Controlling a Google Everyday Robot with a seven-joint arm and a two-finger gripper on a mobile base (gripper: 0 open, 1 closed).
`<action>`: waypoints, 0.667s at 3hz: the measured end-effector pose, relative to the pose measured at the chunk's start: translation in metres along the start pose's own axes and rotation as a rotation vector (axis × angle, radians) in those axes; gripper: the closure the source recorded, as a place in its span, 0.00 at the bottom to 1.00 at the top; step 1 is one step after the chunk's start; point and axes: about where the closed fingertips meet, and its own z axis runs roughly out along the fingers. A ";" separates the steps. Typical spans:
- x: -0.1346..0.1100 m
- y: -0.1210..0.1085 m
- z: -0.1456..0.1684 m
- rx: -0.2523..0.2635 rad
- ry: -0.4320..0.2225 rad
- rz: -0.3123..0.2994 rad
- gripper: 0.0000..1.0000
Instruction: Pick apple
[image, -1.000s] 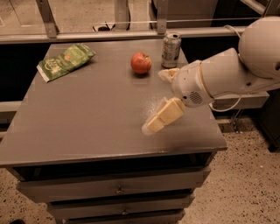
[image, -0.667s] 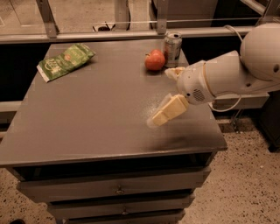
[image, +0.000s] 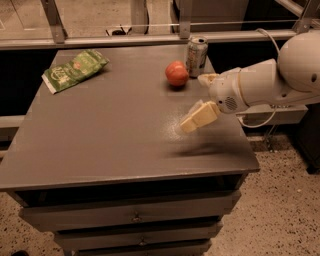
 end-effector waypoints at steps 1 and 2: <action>0.004 -0.022 0.007 0.022 -0.007 0.020 0.00; 0.006 -0.044 0.019 0.041 -0.016 0.038 0.00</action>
Offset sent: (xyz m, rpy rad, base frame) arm 0.0821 -0.0153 -0.0207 0.0411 -0.0020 -0.0989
